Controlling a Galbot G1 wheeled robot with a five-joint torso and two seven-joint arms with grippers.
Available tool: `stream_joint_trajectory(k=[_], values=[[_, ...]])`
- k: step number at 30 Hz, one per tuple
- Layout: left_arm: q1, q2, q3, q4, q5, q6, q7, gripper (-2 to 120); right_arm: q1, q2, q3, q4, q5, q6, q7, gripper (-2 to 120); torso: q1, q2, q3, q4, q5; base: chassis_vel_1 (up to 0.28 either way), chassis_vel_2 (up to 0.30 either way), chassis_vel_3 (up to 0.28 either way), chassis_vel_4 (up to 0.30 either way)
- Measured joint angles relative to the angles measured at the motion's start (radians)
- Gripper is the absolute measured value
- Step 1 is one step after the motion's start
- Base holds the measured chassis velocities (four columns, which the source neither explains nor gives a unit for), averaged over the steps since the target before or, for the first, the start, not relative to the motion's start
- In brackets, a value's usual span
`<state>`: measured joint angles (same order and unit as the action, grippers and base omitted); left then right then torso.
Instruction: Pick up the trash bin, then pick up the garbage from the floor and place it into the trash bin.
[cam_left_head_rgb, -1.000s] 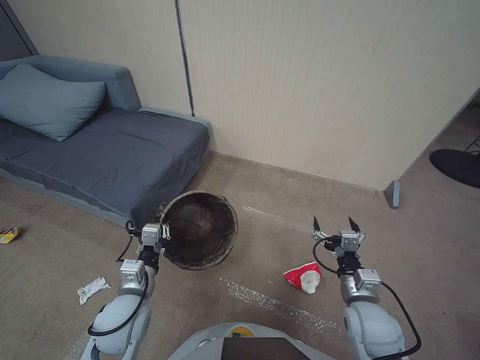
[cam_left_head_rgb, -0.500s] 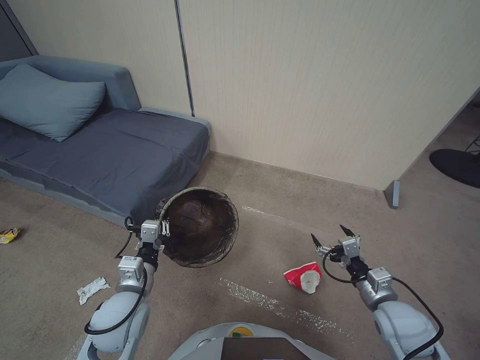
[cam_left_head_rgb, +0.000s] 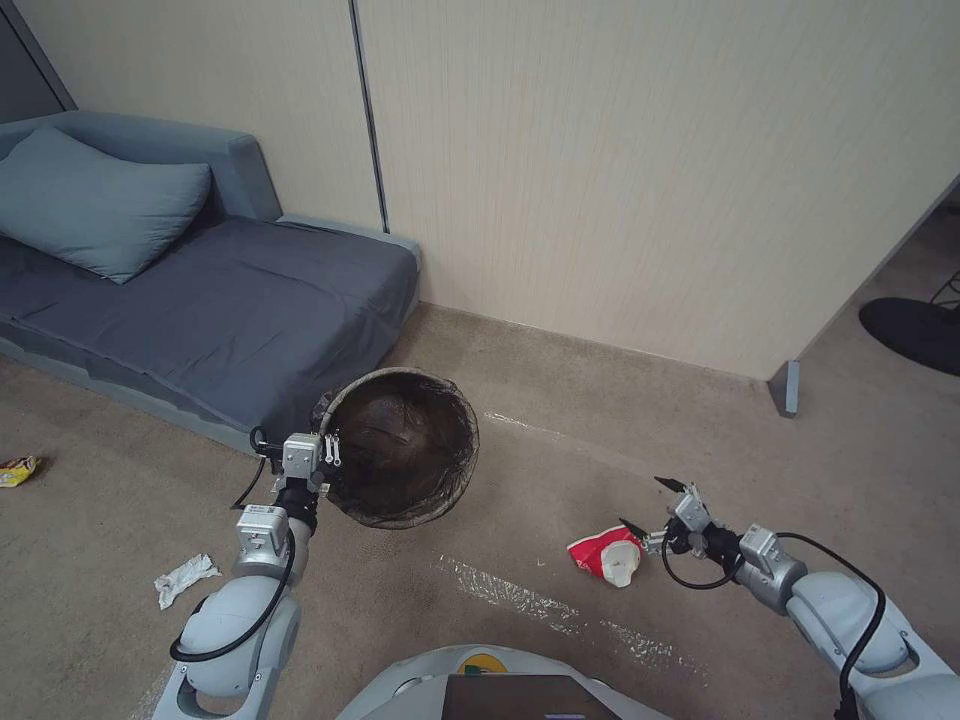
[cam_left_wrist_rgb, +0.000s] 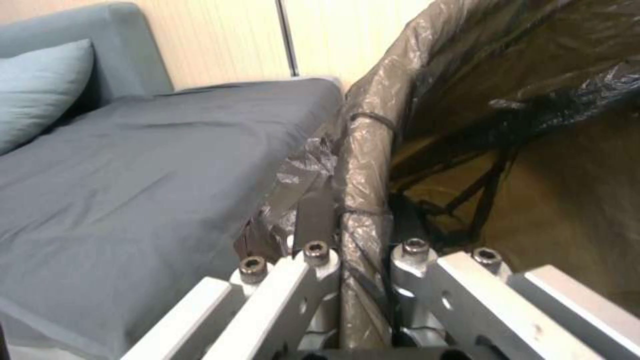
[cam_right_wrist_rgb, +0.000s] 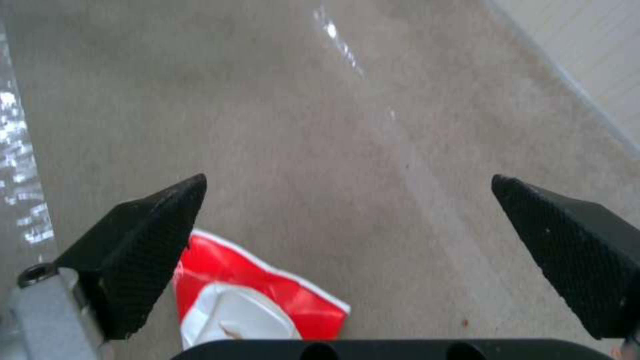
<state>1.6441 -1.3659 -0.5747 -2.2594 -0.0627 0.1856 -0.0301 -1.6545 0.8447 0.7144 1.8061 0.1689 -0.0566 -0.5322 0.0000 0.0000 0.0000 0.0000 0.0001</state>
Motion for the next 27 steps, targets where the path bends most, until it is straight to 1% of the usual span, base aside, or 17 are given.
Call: stream_joint_trajectory(k=[5, 7, 11, 15, 18, 19, 24, 27], values=[[-0.002, 0.001, 0.000, 0.001, 0.000, 0.001, 0.003, 3, 0.023, -0.013, -0.022, -0.035, -0.019, -0.007, -0.031, 100, 0.000, 0.000, 0.000, -0.0001, 0.0000, 0.000, 0.000, 0.000, 0.000], [-0.004, 0.001, 0.002, 0.003, 0.000, 0.003, 0.005, 3, 0.057, -0.022, -0.045, -0.075, -0.049, -0.008, -0.068, 100, 0.000, 0.000, 0.000, -0.0001, -0.0002, 0.000, 0.000, 0.000, 0.000], [-0.006, -0.002, 0.008, 0.004, 0.003, 0.004, 0.005, 3, 0.104, -0.025, -0.077, -0.130, -0.082, -0.002, -0.094, 100, 0.000, 0.000, 0.000, 0.0000, -0.0001, 0.000, 0.000, 0.000, 0.000], [-0.007, -0.005, 0.012, 0.005, 0.008, 0.005, 0.005, 3, 0.136, -0.025, -0.105, -0.170, -0.097, 0.007, -0.102, 100, 0.000, 0.000, 0.000, -0.0001, -0.0001, 0.000, 0.000, 0.000, 0.000], [-0.007, -0.009, 0.015, 0.005, 0.011, 0.007, 0.002, 3, 0.177, -0.023, -0.154, -0.222, -0.122, 0.019, -0.109, 100, 0.000, 0.000, 0.000, 0.0000, 0.0000, 0.000, 0.000, 0.000, 0.000], [-0.007, -0.009, 0.015, 0.005, 0.011, 0.007, 0.002, 3, 0.177, -0.023, -0.154, -0.222, -0.122, 0.019, -0.109, 100, 0.000, 0.000, 0.000, 0.0000, 0.0000, 0.000, 0.000, 0.000, 0.000], [-0.014, -0.012, 0.019, 0.002, 0.012, 0.016, -0.003, 3, 0.230, -0.018, -0.218, -0.291, -0.151, 0.029, -0.124, 100, 0.000, 0.000, 0.000, 0.0001, -0.0001, 0.000, 0.000, 0.000, 0.000], [-0.019, -0.012, 0.020, 0.001, 0.013, 0.020, -0.003, 3, 0.244, -0.022, -0.235, -0.314, -0.169, 0.033, -0.135, 100, 0.000, 0.000, 0.000, 0.0000, 0.0000, 0.000, 0.000, 0.000, 0.000]])
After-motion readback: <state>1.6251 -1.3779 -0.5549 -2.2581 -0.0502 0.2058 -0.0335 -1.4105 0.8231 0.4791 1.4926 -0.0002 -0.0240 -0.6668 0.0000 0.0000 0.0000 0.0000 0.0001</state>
